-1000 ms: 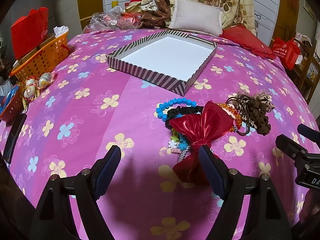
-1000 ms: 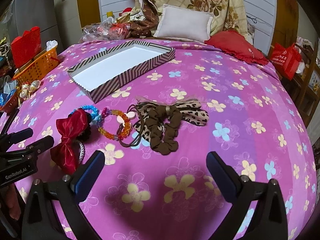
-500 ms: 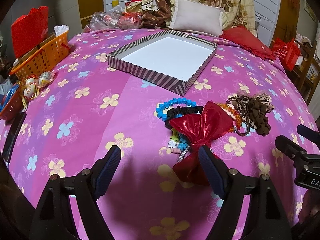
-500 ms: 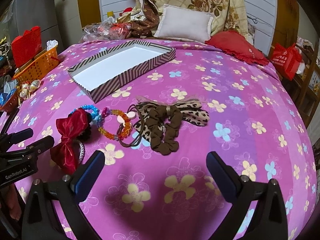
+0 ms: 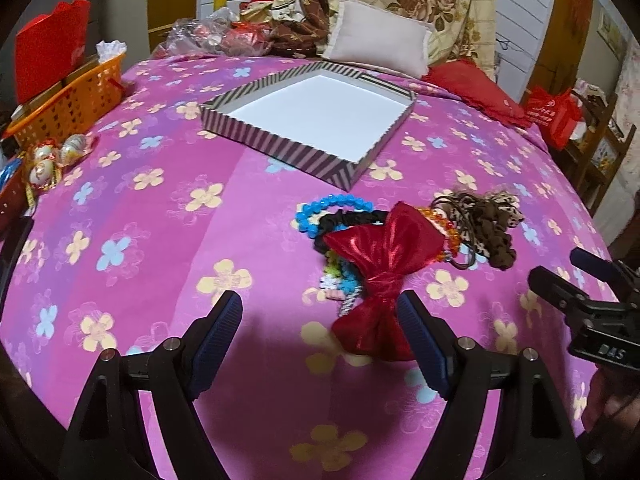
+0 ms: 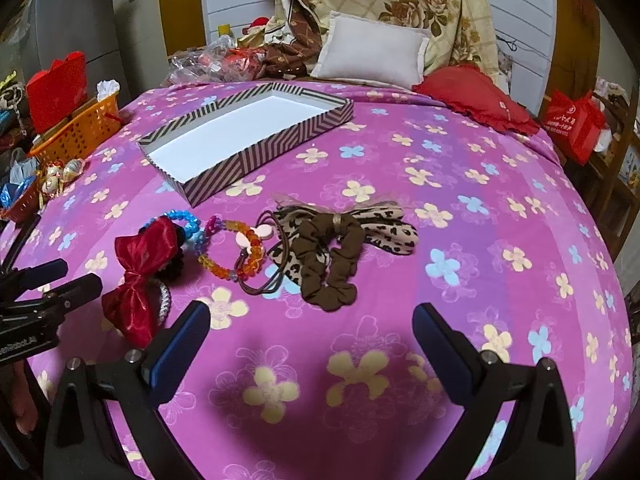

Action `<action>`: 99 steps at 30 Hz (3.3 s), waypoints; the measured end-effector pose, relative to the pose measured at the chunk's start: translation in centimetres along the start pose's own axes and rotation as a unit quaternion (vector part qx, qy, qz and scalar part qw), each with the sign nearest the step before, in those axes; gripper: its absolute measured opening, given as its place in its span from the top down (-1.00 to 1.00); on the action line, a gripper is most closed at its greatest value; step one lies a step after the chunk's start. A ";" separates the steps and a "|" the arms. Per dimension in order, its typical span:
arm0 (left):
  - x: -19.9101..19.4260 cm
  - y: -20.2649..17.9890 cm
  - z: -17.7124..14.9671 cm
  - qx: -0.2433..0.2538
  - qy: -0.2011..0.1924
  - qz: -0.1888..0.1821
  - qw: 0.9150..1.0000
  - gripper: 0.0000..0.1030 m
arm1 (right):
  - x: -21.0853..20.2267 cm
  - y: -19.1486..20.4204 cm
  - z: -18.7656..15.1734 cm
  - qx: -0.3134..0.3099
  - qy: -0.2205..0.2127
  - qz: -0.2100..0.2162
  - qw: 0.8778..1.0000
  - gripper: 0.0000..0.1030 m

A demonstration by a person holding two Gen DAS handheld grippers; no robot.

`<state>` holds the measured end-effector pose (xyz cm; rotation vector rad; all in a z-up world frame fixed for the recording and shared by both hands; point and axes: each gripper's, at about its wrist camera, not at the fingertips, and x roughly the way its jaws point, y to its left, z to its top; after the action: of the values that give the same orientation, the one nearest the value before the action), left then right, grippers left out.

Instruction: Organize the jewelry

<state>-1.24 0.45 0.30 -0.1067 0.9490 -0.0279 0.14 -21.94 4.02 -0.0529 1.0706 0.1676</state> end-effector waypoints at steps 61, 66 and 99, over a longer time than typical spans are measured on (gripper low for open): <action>0.1 0.6 2.7 -0.001 -0.034 -0.051 0.998 1.00 | 1.9 -3.3 6.3 0.048 -0.052 0.074 0.995 0.72; -0.4 1.1 4.2 0.001 -0.046 -0.049 0.998 1.00 | 1.5 -2.6 7.5 0.038 -0.060 0.078 0.994 0.72; 8.5 2.7 15.8 0.003 -0.039 0.017 0.999 1.00 | 13.0 5.8 21.0 -0.016 -0.049 0.157 0.986 0.72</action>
<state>16.52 3.75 2.24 -0.0867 0.8733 0.0047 23.53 -12.17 2.95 0.0947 0.9734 0.4675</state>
